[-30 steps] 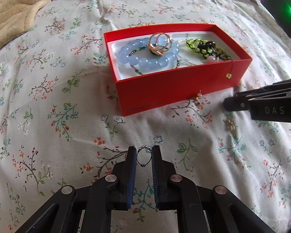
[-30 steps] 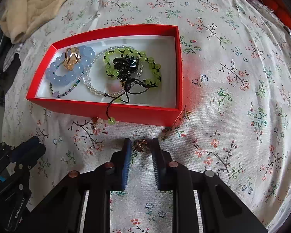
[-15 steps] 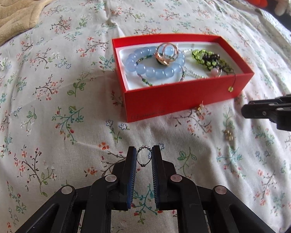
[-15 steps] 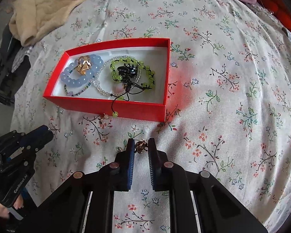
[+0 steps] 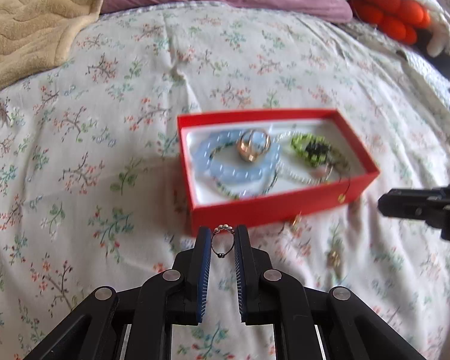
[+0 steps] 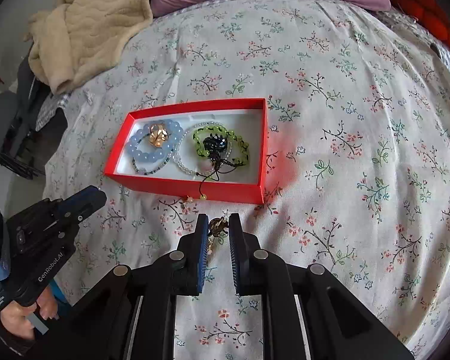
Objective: Organize jewelry
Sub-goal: 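Carry both held earrings over the red box with both tools, then open both tools to release the earrings into the box, then withdraw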
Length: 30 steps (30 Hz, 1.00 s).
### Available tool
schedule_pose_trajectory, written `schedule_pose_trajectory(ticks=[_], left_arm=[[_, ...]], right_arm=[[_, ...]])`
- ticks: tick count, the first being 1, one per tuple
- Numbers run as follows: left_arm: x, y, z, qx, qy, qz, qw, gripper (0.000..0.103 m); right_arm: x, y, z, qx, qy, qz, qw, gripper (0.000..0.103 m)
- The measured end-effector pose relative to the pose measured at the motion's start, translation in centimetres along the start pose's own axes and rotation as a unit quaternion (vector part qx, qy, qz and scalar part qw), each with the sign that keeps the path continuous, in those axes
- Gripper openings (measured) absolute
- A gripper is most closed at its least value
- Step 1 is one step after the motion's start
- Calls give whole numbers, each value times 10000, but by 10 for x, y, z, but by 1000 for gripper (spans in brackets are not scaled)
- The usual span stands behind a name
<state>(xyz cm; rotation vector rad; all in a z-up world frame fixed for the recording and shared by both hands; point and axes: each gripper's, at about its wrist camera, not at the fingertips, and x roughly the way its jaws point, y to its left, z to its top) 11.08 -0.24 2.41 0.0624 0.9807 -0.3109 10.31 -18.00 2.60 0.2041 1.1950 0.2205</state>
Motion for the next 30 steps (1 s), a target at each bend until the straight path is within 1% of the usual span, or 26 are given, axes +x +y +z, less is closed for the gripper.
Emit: schedule_pose_trajectory(ticks=[4, 11, 20, 22, 24, 25, 26, 27, 28, 30], left_arm=[[2, -6, 12, -45, -124, -38, 9999, 10], [14, -12, 28, -223, -225, -143, 9994, 10], [31, -14, 36, -234, -243, -67, 9994, 12], [31, -13, 36, -208, -260, -11, 9994, 15], [31, -14, 37, -161, -251, 24, 9996, 21], [30, -14, 37, -140, -263, 39, 9995, 23], [30, -13, 37, -128, -271, 61, 9995, 28], [29, -13, 37, -123, -271, 78, 9995, 31], [28, -12, 37, -129, -268, 97, 9995, 32], [26, -10, 37, -143, -254, 105, 9995, 36]], right_arm=[[1, 1, 10, 185, -92, 84, 9998, 15], [8, 5, 27, 460, -201, 252, 9984, 15], [28, 5, 40, 702, -125, 315, 9970, 15], [30, 3, 41, 748, -100, 358, 9965, 16], [31, 2, 42, 772, -47, 439, 9960, 17], [31, 1, 42, 774, -41, 436, 9960, 20], [30, 1, 42, 768, -42, 413, 9962, 22], [29, 0, 42, 763, -54, 383, 9963, 27], [27, -1, 42, 763, -71, 376, 9963, 29], [24, -2, 41, 749, -103, 358, 9965, 31]])
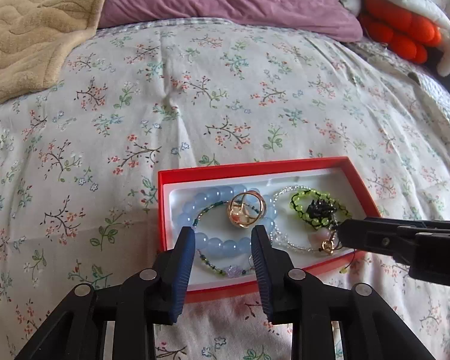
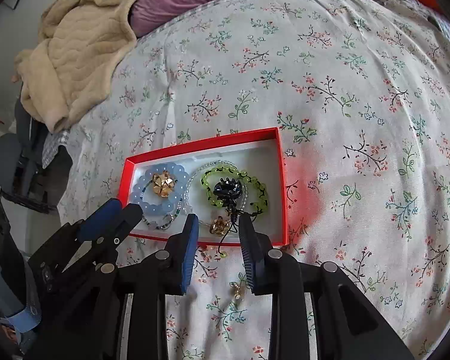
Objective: Organize jewelry
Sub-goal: 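Open both tools to release the earrings into the box, then withdraw, then lower the right tool onto the gold earring on the bedspread and close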
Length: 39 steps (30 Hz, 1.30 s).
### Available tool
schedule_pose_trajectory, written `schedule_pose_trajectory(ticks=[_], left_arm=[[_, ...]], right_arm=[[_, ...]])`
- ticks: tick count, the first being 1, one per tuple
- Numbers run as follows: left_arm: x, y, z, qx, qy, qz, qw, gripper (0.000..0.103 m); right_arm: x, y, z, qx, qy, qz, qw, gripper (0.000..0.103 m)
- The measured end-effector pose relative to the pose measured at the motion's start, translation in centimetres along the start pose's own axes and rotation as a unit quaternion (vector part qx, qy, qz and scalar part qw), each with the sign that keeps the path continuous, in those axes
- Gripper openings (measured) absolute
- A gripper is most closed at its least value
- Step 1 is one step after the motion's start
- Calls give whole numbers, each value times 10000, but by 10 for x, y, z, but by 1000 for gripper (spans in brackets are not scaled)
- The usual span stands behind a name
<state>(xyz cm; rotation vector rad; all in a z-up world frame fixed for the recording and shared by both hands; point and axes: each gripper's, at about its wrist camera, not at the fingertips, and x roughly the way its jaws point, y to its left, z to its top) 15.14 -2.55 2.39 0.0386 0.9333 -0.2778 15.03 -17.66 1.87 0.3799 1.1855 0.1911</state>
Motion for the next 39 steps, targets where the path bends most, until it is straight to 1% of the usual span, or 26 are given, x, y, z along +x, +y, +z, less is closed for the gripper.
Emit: schedule_pose_trajectory(ticks=[1, 2, 3, 7, 9, 15, 21, 25, 28, 31, 34, 39], left_arm=[[-1, 1, 0, -9, 8, 10, 10000, 38], [-3, 1, -1, -14, 10, 22, 10000, 42], [-4, 1, -1, -15, 8, 36, 10000, 47], [-12, 1, -5, -7, 6, 68, 10000, 59], [-15, 2, -7, -18, 26, 55, 10000, 69], [-24, 4, -18, 12, 184, 113, 9998, 89], [-24, 8, -33, 32, 487, 260, 9985, 96], [-18, 16, -46, -117, 825, 403, 9957, 97], [-11, 23, -56, -270, 1129, 413, 9924, 97], [-5, 30, -63, -404, 1335, 418, 9893, 97], [-3, 34, -67, -446, 1415, 500, 9877, 97], [-1, 37, -68, -455, 1467, 520, 9868, 97]], right_arm=[[-2, 0, 0, -16, -15, -14, 10000, 32], [-4, 0, -1, -42, -32, -36, 10000, 34], [-6, 0, -2, -77, -48, -59, 9999, 36], [-17, 3, -7, -270, -144, -180, 9994, 50], [-22, 4, -11, -352, -183, -242, 9989, 52], [-32, 1, -23, -536, -205, -447, 9974, 62], [-30, -2, -36, -655, -94, -695, 9954, 64], [-23, -4, -46, -693, 55, -822, 9942, 64], [-14, -5, -55, -712, 258, -884, 9932, 64], [-4, -6, -61, -739, 483, -932, 9917, 64], [5, -6, -67, -812, 612, -1053, 9892, 64], [19, -1, -74, -1015, 733, -1177, 9851, 64]])
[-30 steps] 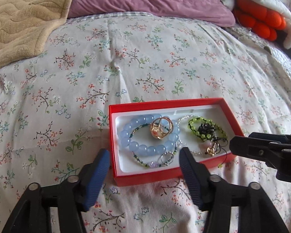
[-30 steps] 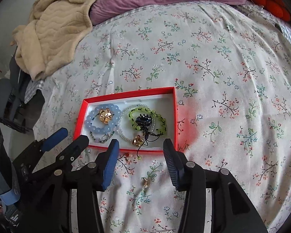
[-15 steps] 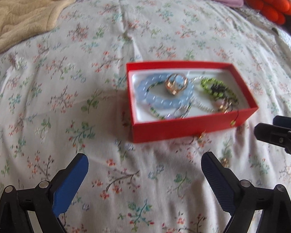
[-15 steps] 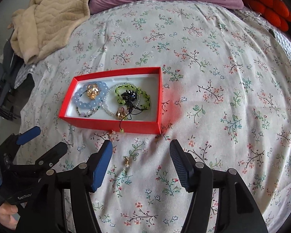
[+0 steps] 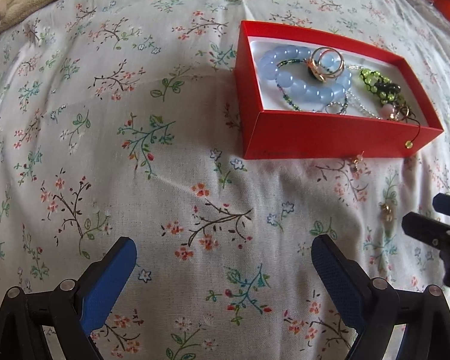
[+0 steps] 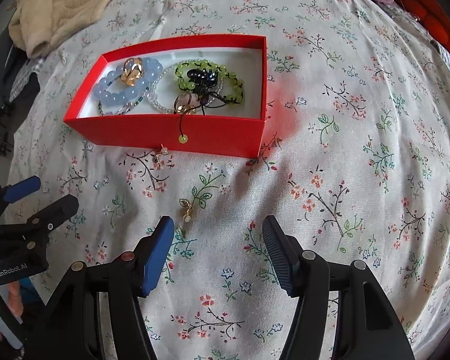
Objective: Organize jewelry
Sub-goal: 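Lower the right tool onto the gold earring on the bedspread and close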
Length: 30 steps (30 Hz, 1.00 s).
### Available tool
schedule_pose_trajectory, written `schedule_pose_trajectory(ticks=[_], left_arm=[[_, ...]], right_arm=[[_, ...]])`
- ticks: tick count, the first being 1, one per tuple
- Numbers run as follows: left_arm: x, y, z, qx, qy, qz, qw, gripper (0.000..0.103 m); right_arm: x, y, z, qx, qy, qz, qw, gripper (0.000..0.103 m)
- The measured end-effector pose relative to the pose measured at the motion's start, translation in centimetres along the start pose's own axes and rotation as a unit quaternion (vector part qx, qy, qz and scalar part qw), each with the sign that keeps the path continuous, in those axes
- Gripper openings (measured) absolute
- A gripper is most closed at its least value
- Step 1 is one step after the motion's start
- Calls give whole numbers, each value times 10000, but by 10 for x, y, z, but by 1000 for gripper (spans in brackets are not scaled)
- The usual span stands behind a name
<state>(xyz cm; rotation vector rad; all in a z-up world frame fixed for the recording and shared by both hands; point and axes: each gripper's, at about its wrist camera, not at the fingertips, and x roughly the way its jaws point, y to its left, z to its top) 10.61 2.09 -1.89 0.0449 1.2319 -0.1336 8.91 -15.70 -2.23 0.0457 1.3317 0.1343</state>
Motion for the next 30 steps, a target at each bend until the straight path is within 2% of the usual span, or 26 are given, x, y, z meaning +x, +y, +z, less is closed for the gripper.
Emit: schedule_pose_trajectory(ticks=[9, 12, 15, 18, 22, 30], left_arm=[[2, 3, 1, 41, 38, 26, 10000, 97], [2, 3, 1, 43, 43, 33, 10000, 97], [1, 5, 1, 26, 41, 24, 10000, 97], [-1, 4, 1, 42, -2, -42, 10000, 97], [-2, 0, 1, 109, -29, -119, 9999, 97], [-6, -9, 3, 136, -179, -365, 9991, 97]], right_arm=[[21, 14, -1, -219, 147, -146, 9995, 62], [25, 22, 2, -384, 107, -267, 9988, 45], [26, 32, 1, -679, 90, -341, 9971, 36], [28, 40, 1, -833, 104, -279, 9961, 21], [28, 39, 2, -849, 143, -206, 9961, 9], [14, 15, 9, -379, 89, 180, 9991, 8]])
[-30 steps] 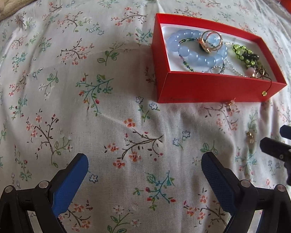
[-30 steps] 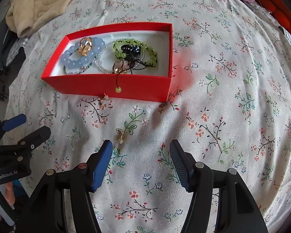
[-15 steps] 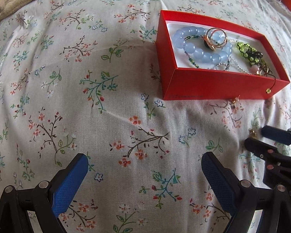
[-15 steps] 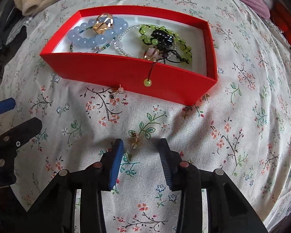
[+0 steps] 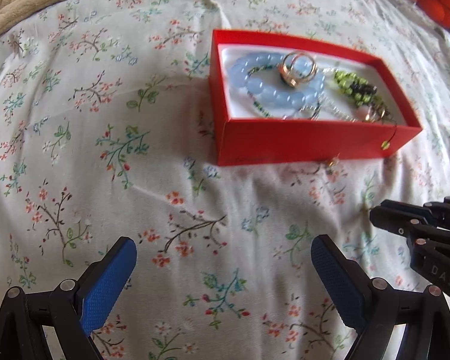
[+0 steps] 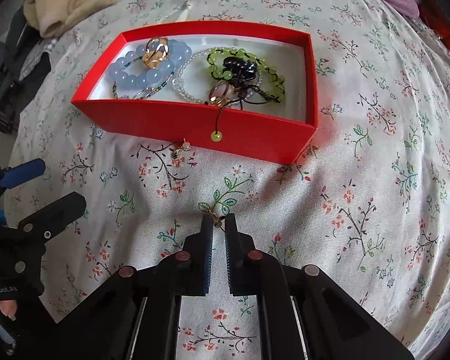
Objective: Organize jewelry
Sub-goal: 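Lower the right tool onto the gold earring on the bedspread and close, then grasp the small gold earring by the box with the left tool while the right tool holds its earring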
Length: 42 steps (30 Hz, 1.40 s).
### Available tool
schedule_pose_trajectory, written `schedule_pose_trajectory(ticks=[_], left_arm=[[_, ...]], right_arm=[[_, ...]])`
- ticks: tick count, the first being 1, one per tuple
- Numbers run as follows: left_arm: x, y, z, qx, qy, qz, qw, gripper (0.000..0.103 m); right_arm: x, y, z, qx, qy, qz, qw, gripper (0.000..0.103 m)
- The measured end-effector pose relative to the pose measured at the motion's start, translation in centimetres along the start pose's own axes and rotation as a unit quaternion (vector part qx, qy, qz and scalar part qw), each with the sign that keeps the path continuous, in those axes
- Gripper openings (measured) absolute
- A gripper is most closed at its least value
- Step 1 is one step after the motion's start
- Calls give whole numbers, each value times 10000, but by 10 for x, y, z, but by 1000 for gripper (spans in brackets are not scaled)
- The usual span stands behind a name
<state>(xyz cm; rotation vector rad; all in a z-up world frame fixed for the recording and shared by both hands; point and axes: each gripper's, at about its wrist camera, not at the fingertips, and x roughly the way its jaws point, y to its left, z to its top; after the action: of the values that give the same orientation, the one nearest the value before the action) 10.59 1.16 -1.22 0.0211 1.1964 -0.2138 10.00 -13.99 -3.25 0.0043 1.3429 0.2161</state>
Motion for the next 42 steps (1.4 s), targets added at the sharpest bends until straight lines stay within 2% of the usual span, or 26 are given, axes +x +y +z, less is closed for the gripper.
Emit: schedule_pose_trajectory(ticks=[2, 7, 10, 12, 13, 15, 19, 22, 28, 32, 37, 39, 41, 42], left_arm=[[-1, 0, 2, -70, -36, -209, 9998, 95], [-1, -9, 5, -131, -111, -874, 9960, 78], [2, -22, 7, 38, -165, -1062, 9942, 68], [6, -31, 7, 166, -201, -1107, 9935, 56], [8, -37, 7, 258, -224, -1127, 9930, 54], [12, -49, 6, 428, -296, -1105, 9925, 48], [21, -74, 6, 976, -556, -872, 9898, 45], [27, -84, 8, 1151, -622, -750, 9886, 44], [40, -88, 13, 1035, -588, -564, 9913, 43], [46, -91, 17, 860, -616, -438, 9934, 38], [53, -94, 17, 647, -632, -166, 9958, 27], [54, -96, 16, 659, -651, -45, 9957, 13], [54, -95, 16, 598, -628, 28, 9962, 7], [54, -94, 15, 573, -608, 23, 9965, 7]], right_arm=[[-6, -7, 0, 99, -51, 85, 9999, 8], [-17, -22, -2, 293, -166, 129, 9993, 8], [-24, -35, -8, 389, -194, 138, 9990, 8], [-27, -40, -9, 435, -214, 154, 9987, 8], [-28, -40, -10, 450, -225, 167, 9986, 8], [-32, -46, -12, 465, -247, 187, 9984, 8], [-34, -51, -15, 497, -263, 212, 9982, 8], [-34, -55, -15, 522, -257, 220, 9981, 8], [-37, -62, -18, 527, -255, 210, 9981, 8], [-37, -67, -20, 553, -236, 197, 9980, 8], [-37, -69, -22, 586, -230, 186, 9978, 8], [-37, -70, -22, 599, -231, 181, 9978, 8], [-38, -71, -23, 616, -236, 180, 9977, 8], [-38, -72, -23, 622, -238, 177, 9976, 8]])
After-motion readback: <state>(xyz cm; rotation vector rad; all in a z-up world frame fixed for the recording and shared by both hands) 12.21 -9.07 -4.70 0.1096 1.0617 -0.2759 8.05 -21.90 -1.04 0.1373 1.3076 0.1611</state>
